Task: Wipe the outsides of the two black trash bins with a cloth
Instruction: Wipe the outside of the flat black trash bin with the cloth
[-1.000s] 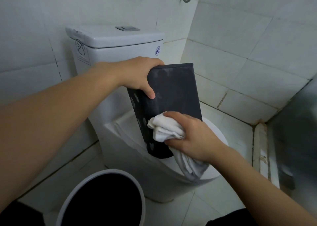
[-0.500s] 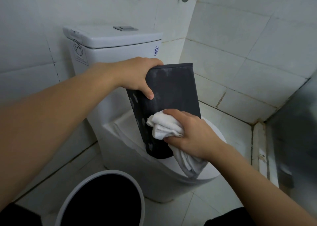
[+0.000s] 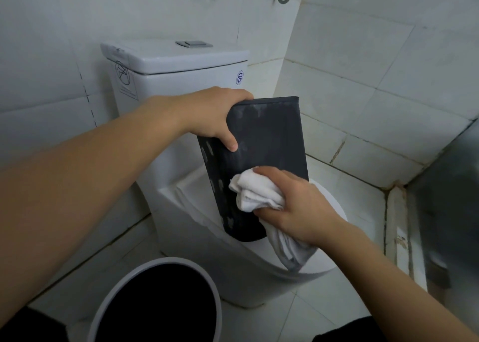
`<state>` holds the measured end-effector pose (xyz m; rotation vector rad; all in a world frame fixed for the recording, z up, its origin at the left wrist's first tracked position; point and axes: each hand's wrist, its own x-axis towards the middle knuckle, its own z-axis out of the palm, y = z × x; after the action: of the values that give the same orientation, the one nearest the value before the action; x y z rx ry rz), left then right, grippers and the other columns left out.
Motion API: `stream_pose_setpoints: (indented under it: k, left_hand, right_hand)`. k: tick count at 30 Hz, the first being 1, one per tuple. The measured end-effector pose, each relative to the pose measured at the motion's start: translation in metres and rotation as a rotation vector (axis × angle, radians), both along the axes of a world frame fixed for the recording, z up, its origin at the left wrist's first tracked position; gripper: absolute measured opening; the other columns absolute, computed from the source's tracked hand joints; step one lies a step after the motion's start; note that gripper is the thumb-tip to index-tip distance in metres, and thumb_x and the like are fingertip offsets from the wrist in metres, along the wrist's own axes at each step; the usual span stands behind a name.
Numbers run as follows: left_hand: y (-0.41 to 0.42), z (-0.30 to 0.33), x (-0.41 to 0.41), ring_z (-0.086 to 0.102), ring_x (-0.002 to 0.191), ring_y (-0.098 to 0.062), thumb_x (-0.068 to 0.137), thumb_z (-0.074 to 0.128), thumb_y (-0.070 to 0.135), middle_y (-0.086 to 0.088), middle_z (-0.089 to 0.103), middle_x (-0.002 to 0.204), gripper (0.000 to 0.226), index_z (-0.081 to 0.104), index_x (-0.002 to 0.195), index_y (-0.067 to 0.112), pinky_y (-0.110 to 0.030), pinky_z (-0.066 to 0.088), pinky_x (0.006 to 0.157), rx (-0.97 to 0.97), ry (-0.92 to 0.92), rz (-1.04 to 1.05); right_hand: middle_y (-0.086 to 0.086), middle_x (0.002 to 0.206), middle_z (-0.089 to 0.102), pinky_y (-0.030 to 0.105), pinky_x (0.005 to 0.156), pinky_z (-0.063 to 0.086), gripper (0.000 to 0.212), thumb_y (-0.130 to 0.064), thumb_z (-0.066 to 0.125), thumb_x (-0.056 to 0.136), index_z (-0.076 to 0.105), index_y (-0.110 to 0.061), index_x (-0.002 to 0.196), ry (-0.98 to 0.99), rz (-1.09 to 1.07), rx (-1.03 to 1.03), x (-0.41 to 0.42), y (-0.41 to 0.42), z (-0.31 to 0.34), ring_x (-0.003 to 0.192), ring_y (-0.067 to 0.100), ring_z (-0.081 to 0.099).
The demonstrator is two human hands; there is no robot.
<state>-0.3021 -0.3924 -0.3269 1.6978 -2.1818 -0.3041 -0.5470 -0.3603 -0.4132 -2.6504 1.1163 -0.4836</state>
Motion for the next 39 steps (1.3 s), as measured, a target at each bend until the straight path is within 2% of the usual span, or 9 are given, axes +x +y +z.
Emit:
stream_pose_setpoints:
  k: [5,11,13,16,23,28,31,35,39]
  left_hand:
    - [-0.002,-0.001,0.003,0.052,0.112,-0.015,0.063,0.092,0.022,0.010,0.055,0.128,0.094,0.044,0.142,0.034,-0.029,0.044,0.091,0.010,0.071,0.046]
    - [-0.008,-0.018,0.016,0.048,0.129,-0.022,0.061,0.093,0.021,0.000,0.046,0.147,0.108,0.032,0.150,0.030,-0.035,0.041,0.105,0.030,0.174,0.161]
    - [-0.009,-0.025,0.027,0.057,0.118,-0.024,0.057,0.095,0.021,-0.003,0.053,0.139,0.096,0.041,0.137,0.024,-0.041,0.047,0.101,0.056,0.230,0.210]
    - [-0.008,-0.024,0.033,0.062,0.102,-0.021,0.057,0.095,0.020,-0.001,0.062,0.122,0.080,0.049,0.123,0.022,-0.038,0.052,0.090,0.071,0.236,0.227]
    - [-0.011,0.017,0.000,0.056,0.112,-0.023,0.060,0.092,0.038,-0.002,0.057,0.130,0.087,0.051,0.134,0.017,-0.036,0.048,0.094,-0.025,0.035,0.190]
    - [-0.013,0.038,-0.018,0.061,0.098,-0.029,0.062,0.088,0.051,-0.011,0.065,0.109,0.075,0.060,0.117,0.007,-0.044,0.052,0.086,0.005,-0.117,0.186]
    - [-0.018,0.044,-0.031,0.062,0.092,-0.027,0.058,0.088,0.056,-0.007,0.066,0.103,0.073,0.063,0.110,0.011,-0.045,0.053,0.083,-0.009,-0.153,0.143]
    - [-0.024,0.056,-0.049,0.063,0.093,-0.025,0.064,0.088,0.046,-0.004,0.065,0.106,0.065,0.060,0.114,0.014,-0.042,0.054,0.083,0.063,-0.230,0.053]
    - [-0.027,0.063,-0.059,0.063,0.093,-0.025,0.070,0.082,0.014,-0.004,0.064,0.109,0.055,0.056,0.119,0.016,-0.036,0.052,0.073,0.189,-0.280,-0.015]
  right_hand:
    - [-0.013,0.114,0.057,0.028,0.084,0.049,0.063,-0.059,0.053,0.078,0.033,-0.050,0.137,0.095,-0.007,0.024,-0.022,0.008,-0.016,0.096,0.010,0.058]
    - [-0.019,0.111,0.057,0.019,0.080,0.045,0.057,-0.054,0.065,0.081,0.037,-0.049,0.131,-0.073,-0.087,0.075,-0.018,0.004,-0.016,0.095,0.003,0.055]
    - [-0.019,0.105,0.056,0.016,0.072,0.041,0.056,-0.052,0.067,0.081,0.037,-0.047,0.128,-0.142,-0.154,0.087,-0.020,0.002,-0.013,0.091,0.000,0.055]
    - [-0.015,0.102,0.057,0.025,0.071,0.044,0.053,-0.051,0.067,0.081,0.035,-0.044,0.123,-0.235,-0.258,0.080,-0.021,-0.004,-0.005,0.087,0.005,0.056]
    - [-0.015,0.113,0.058,0.035,0.082,0.049,0.054,-0.049,0.070,0.080,0.043,-0.043,0.126,-0.274,-0.315,0.029,-0.017,-0.009,0.000,0.098,0.012,0.056]
    - [-0.022,0.107,0.061,0.030,0.081,0.049,0.048,-0.045,0.071,0.080,0.050,-0.045,0.123,-0.418,-0.301,0.028,-0.022,-0.014,0.012,0.095,0.000,0.057]
    - [-0.022,0.108,0.063,0.032,0.083,0.051,0.049,-0.041,0.072,0.080,0.052,-0.046,0.124,-0.469,-0.276,0.045,-0.018,-0.018,0.022,0.097,0.000,0.059]
    - [-0.023,0.100,0.066,0.033,0.083,0.052,0.043,-0.033,0.074,0.081,0.057,-0.048,0.118,-0.523,-0.263,0.120,-0.017,-0.023,0.026,0.093,-0.001,0.062]
    - [-0.023,0.098,0.067,0.035,0.084,0.053,0.039,-0.030,0.074,0.082,0.059,-0.048,0.114,-0.572,-0.273,0.181,-0.024,-0.029,0.024,0.091,-0.001,0.063]
